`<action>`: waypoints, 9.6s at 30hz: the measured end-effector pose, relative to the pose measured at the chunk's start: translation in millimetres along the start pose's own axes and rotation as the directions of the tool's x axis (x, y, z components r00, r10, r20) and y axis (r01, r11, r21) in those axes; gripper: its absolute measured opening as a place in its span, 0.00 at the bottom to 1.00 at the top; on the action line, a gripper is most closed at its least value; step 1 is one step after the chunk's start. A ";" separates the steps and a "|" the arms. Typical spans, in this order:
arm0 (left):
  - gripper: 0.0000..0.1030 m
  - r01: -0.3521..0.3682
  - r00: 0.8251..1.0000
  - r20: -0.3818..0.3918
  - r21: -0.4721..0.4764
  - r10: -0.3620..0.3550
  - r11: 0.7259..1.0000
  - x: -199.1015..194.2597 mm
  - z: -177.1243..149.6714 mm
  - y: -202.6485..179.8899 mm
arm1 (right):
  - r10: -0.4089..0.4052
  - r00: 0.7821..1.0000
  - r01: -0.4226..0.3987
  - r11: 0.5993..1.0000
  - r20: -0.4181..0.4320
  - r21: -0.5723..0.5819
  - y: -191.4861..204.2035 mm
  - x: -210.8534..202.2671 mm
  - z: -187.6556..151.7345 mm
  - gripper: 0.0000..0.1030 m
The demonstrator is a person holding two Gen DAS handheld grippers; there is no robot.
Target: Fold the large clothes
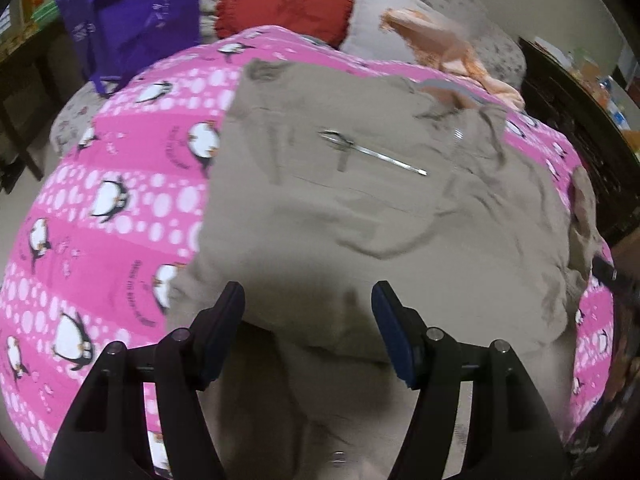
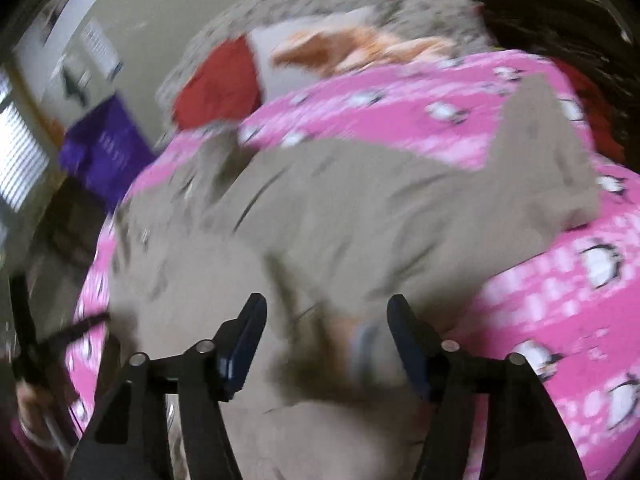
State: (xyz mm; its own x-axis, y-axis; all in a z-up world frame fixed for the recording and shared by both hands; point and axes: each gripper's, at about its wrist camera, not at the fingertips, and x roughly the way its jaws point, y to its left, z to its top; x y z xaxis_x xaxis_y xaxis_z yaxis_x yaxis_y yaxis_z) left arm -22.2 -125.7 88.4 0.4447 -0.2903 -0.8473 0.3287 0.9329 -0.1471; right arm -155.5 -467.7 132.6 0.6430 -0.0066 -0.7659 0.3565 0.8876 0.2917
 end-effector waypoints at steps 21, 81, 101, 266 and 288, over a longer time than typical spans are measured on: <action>0.66 -0.029 0.993 -0.113 0.029 0.032 0.999 27.8 -15.3 -8.0 | -0.398 0.917 0.381 0.861 -0.018 0.338 -162.9 77.4 142.1 0.74; 0.79 0.080 0.993 -0.071 -0.164 -0.092 0.983 19.1 -2.4 22.4 | -0.197 0.968 0.129 0.921 0.154 0.368 -203.9 19.0 117.4 0.03; 0.79 0.173 0.983 -0.008 -0.259 -0.181 0.950 -0.3 1.5 35.8 | 0.141 0.963 -0.221 0.901 -0.230 -0.373 143.8 58.3 -36.3 0.25; 0.78 -0.058 0.998 0.009 -0.063 0.058 0.996 26.4 11.7 -8.2 | -0.210 0.961 0.174 0.965 -0.182 -0.197 29.8 53.9 -35.2 0.67; 0.79 -0.019 0.999 -0.037 0.001 0.019 1.000 -61.3 -81.3 44.6 | -0.102 0.967 0.088 0.994 -0.235 -0.070 -13.6 -30.0 -116.2 0.74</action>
State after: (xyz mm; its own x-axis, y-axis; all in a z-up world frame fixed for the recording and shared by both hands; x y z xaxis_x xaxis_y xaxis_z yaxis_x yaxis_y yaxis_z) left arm -102.6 -48.9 92.3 0.4194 -0.2645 -0.8684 0.3207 0.9381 -0.1308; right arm -258.3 -426.0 85.0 0.4260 0.0109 -0.9047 0.3638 0.9135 0.1823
